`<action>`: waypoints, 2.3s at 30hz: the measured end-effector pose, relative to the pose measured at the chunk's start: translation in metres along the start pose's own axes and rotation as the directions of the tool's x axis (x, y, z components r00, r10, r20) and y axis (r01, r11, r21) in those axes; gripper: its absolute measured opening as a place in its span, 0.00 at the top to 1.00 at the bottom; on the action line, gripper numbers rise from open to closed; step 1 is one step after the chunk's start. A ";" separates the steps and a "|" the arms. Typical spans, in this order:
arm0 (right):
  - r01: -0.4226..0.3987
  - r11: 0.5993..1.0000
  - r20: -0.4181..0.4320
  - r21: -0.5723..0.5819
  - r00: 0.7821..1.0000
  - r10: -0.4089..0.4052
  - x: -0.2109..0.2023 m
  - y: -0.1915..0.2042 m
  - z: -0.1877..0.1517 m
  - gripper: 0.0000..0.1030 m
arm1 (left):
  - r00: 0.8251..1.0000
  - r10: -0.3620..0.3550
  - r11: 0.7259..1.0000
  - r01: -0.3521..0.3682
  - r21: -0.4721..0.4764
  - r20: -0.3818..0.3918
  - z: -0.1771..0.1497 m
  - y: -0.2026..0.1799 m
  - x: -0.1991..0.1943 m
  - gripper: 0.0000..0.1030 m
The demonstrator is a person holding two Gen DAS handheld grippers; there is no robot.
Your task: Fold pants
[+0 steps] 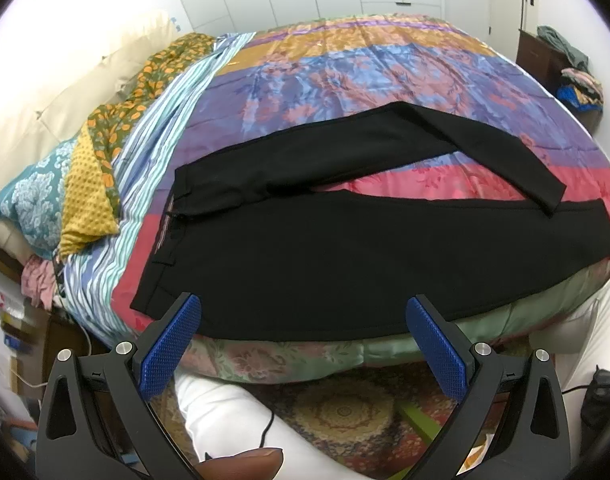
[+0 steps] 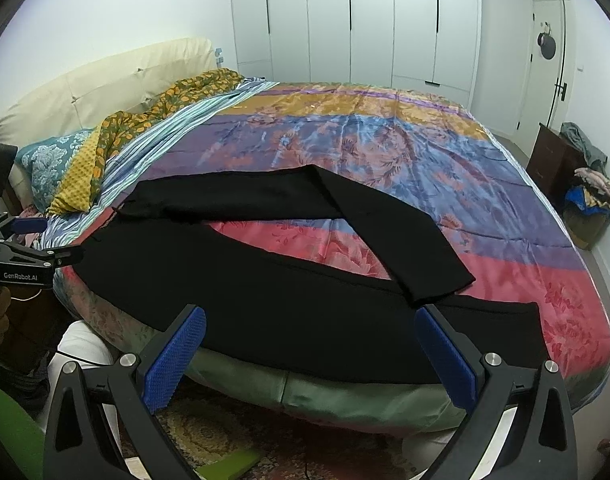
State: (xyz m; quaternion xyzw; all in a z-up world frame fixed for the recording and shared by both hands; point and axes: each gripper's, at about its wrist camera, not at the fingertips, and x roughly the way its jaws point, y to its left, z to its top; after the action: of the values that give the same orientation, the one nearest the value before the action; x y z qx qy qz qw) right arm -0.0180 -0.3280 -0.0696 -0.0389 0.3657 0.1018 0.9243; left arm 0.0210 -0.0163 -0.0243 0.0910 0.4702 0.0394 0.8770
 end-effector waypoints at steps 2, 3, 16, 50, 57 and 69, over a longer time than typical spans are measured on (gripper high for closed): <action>-0.002 1.000 -0.001 -0.001 1.000 0.002 0.000 0.000 0.000 0.00 | 1.000 0.001 1.000 -0.001 0.001 0.000 0.000 0.000 0.000 0.01; -0.003 1.000 -0.001 0.000 1.000 0.003 0.000 0.000 0.000 0.00 | 1.000 0.000 1.000 0.000 0.001 -0.001 0.000 0.000 0.000 0.01; -0.011 1.000 0.000 0.001 1.000 0.011 0.001 0.003 0.000 0.00 | 1.000 0.001 1.000 -0.001 0.001 -0.001 -0.001 -0.001 0.000 0.01; 0.197 0.978 -0.038 0.066 0.980 -0.195 0.037 -0.072 -0.013 0.00 | 1.000 -0.005 1.000 0.005 0.015 -0.028 0.001 -0.011 0.014 0.01; 0.227 0.971 -0.114 -0.081 0.965 -0.235 0.114 -0.115 -0.015 0.03 | 1.000 0.001 0.999 0.001 0.055 -0.028 0.005 -0.023 0.014 0.01; 0.221 0.955 -0.131 -0.198 0.960 -0.249 0.196 -0.166 0.038 0.87 | 0.995 0.027 0.999 -0.024 0.033 -0.099 0.006 -0.014 0.036 0.01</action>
State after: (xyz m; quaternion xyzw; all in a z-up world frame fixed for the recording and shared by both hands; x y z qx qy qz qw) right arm 0.1829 -0.4530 -0.1764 -0.1739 0.4180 0.0203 0.8914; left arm 0.0457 -0.0254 -0.0529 0.1089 0.5126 0.0476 0.8504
